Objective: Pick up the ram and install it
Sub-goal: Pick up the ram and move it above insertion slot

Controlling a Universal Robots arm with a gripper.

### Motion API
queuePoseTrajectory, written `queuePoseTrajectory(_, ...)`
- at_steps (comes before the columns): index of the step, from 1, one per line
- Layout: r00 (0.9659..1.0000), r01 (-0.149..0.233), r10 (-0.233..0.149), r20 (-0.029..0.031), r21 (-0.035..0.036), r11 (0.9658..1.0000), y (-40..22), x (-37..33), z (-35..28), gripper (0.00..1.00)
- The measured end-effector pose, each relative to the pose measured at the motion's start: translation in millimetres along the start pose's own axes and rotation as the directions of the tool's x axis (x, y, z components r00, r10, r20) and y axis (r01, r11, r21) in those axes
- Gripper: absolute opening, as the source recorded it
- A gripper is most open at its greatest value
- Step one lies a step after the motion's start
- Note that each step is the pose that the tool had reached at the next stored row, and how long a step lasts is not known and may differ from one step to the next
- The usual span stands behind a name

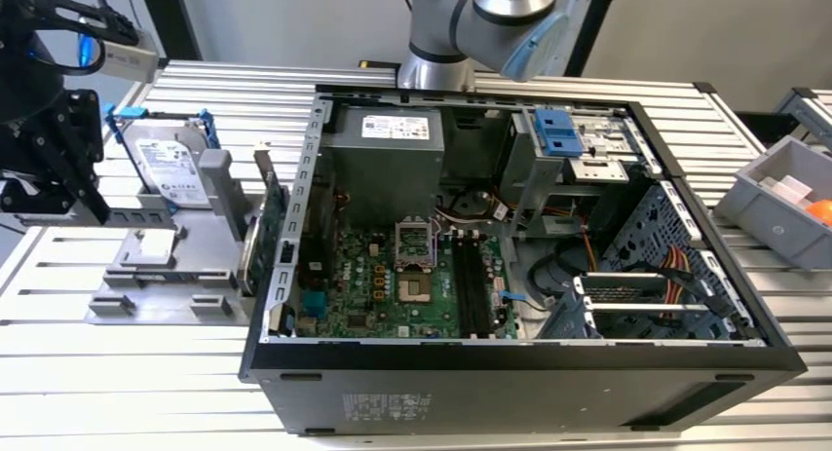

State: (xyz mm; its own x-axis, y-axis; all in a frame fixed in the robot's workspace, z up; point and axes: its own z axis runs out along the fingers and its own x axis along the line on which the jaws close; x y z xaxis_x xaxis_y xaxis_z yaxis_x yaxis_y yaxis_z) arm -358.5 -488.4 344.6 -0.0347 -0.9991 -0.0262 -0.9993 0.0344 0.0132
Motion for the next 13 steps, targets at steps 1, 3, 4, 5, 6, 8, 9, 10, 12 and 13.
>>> queuePoseTrajectory(1,1.0000,0.000,0.000,-0.0004,-0.0004,1.0000,0.0,0.0,-1.0,0.00)
queuePoseTrajectory(3,1.0000,0.000,0.000,0.0000,0.0000,1.0000,0.0,-0.1,-2.9,0.00)
queuePoseTrajectory(4,1.0000,0.000,0.000,0.0003,0.0000,1.0000,0.1,-0.1,-4.6,0.00)
queuePoseTrajectory(5,1.0000,0.000,0.000,0.0014,-0.0002,1.0000,0.1,-0.2,-7.0,0.00)
queuePoseTrajectory(6,1.0000,0.000,0.000,0.0023,0.0000,1.0000,0.2,-0.3,-9.2,0.00)
queuePoseTrajectory(8,1.0000,0.000,0.000,0.0033,0.0004,1.0000,0.2,-0.4,-13.4,0.00)
queuePoseTrajectory(9,1.0000,0.000,0.000,0.0037,0.0009,1.0000,0.2,-0.4,-16.2,0.00)
queuePoseTrajectory(10,1.0000,0.000,0.000,0.0039,0.0014,1.0000,0.3,-0.5,-18.6,0.00)
queuePoseTrajectory(12,1.0000,0.001,-0.001,0.0041,0.0033,1.0000,0.2,-0.5,-23.3,0.00)
queuePoseTrajectory(13,1.0000,0.001,-0.001,0.0040,0.0047,1.0000,0.3,-0.6,-25.7,0.00)
